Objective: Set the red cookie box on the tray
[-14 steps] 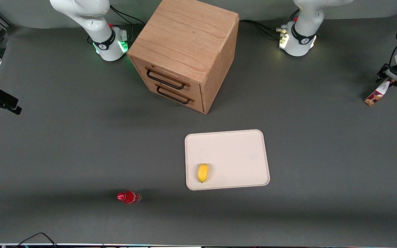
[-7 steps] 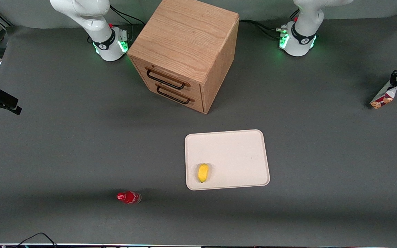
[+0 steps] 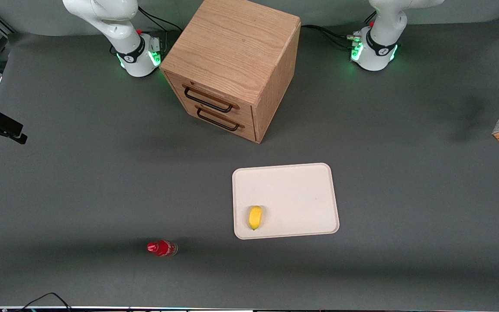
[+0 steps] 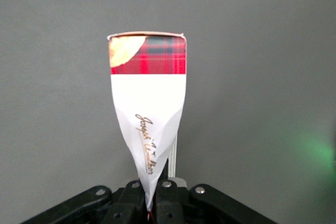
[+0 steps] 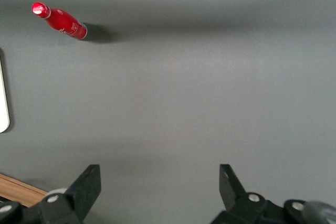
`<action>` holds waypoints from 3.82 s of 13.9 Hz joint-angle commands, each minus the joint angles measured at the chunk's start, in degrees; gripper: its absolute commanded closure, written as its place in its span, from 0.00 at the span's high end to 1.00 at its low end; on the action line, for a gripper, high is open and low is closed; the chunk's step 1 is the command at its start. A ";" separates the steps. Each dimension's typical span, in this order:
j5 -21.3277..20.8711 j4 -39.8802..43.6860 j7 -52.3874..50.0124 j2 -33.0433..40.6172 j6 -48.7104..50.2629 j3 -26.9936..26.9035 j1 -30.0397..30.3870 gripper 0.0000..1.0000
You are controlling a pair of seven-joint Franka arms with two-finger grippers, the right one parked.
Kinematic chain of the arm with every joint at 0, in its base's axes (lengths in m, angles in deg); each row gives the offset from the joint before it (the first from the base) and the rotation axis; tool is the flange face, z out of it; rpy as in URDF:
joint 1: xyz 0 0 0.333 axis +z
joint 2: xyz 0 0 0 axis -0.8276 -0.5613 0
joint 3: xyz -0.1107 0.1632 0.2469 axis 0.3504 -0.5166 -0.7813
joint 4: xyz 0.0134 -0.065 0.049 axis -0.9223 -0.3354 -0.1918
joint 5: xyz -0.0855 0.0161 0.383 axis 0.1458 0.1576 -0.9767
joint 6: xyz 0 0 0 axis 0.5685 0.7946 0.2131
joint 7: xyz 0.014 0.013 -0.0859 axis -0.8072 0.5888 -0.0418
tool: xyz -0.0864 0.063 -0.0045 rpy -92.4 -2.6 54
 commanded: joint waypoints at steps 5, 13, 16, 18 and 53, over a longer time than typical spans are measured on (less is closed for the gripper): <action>-12.37 23.71 -34.22 4.10 26.09 15.47 -0.77 0.00; -14.85 24.53 -90.28 7.11 28.24 51.24 -0.68 0.00; -13.97 22.07 -102.97 3.43 19.12 60.66 -0.68 0.00; -14.14 20.84 -110.61 -0.43 11.39 65.85 -0.77 0.00; -18.88 1.01 -86.13 36.77 27.62 48.56 -0.86 1.00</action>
